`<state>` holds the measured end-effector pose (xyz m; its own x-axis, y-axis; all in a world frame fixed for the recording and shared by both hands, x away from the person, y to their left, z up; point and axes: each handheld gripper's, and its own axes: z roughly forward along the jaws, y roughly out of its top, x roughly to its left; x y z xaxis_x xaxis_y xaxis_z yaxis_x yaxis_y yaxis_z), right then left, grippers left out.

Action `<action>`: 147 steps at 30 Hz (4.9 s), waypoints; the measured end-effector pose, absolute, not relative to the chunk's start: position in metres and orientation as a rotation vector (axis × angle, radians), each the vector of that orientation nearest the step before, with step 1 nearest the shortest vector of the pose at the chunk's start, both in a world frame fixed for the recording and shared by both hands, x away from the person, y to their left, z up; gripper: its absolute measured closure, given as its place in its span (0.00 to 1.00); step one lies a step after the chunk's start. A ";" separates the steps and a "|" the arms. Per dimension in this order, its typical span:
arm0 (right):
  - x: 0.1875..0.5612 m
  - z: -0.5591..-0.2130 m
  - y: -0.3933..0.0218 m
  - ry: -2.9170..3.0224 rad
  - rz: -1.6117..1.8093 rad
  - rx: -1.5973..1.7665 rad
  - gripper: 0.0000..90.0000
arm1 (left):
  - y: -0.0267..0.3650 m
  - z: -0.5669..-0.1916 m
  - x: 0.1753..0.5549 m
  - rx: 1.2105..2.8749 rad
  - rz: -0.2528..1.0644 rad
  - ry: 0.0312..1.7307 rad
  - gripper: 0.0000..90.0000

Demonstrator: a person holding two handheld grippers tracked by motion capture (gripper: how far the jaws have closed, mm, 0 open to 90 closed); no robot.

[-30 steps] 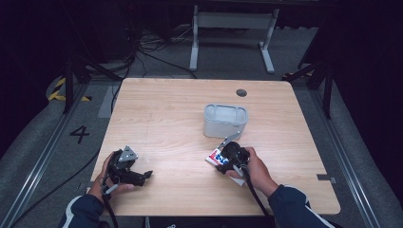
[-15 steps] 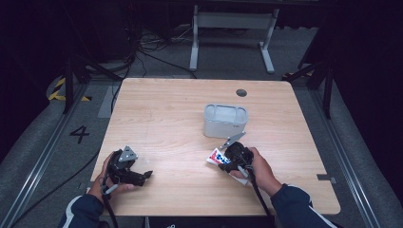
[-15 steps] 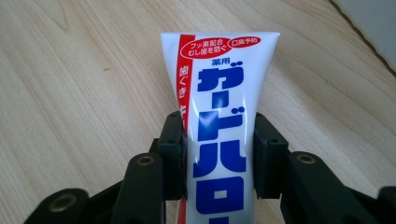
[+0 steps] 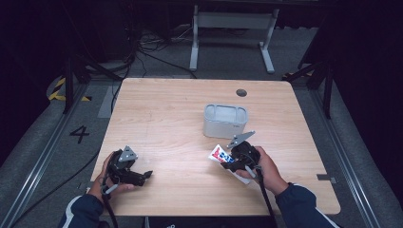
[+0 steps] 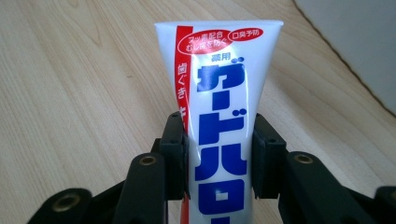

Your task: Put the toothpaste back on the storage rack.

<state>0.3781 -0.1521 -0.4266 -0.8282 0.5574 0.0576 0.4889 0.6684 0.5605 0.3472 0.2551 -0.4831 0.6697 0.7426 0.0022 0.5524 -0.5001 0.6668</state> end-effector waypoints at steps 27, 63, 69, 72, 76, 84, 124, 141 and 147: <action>0.378 -0.377 -0.205 2.461 1.216 0.875 0.71 | 0.255 -0.483 0.347 2.238 0.383 0.994 0.02; 0.398 -0.342 -0.187 2.313 1.371 0.768 0.71 | 0.255 -0.483 0.347 2.239 0.383 0.992 0.02; 0.405 -0.333 -0.187 2.279 1.399 0.778 0.71 | 0.255 -0.483 0.347 2.239 0.383 0.991 0.02; 0.408 -0.330 -0.188 2.272 1.409 0.783 0.70 | 0.255 -0.483 0.347 2.239 0.382 0.992 0.02; 0.412 -0.326 -0.187 2.261 1.411 0.786 0.70 | 0.255 -0.483 0.347 2.239 0.383 0.991 0.02; 0.424 -0.320 -0.185 2.239 1.428 0.793 0.70 | 0.255 -0.483 0.347 2.239 0.383 0.992 0.02; 0.486 -0.320 -0.162 2.197 1.426 0.825 0.68 | 0.255 -0.483 0.347 2.241 0.377 0.994 0.02; 0.497 -0.336 -0.162 2.210 1.406 0.853 0.68 | 0.255 -0.483 0.347 2.235 0.380 0.994 0.02; 0.497 -0.343 -0.163 2.230 1.403 0.850 0.67 | 0.255 -0.483 0.347 2.236 0.382 0.994 0.02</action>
<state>0.4972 -0.1628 -0.3429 -0.7490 0.6625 0.0071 0.2930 0.3215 0.9004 0.3472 0.2551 -0.4831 0.6697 0.7426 0.0012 0.5522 -0.4990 0.6679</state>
